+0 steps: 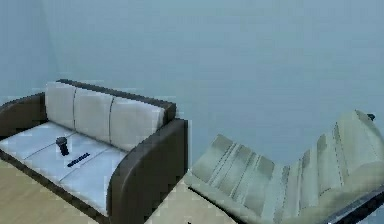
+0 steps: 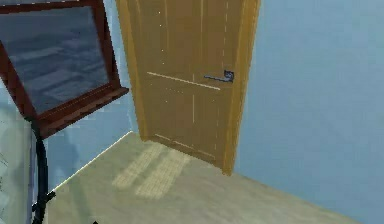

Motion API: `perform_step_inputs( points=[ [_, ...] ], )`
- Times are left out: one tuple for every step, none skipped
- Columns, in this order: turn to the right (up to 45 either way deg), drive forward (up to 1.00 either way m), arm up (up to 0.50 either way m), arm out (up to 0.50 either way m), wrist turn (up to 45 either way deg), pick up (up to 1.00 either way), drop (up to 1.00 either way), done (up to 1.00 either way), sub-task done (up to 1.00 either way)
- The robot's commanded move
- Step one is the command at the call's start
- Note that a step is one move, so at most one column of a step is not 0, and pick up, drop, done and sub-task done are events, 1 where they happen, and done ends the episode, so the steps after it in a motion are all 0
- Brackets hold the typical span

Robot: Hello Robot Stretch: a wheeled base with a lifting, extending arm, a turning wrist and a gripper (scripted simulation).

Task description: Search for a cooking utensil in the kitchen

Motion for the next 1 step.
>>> perform_step_inputs(
  points=[
    [-45.0, 0.0, 0.0, 0.0, 0.0, 0.0, 0.0, 0.0, 0.0]
  ],
)
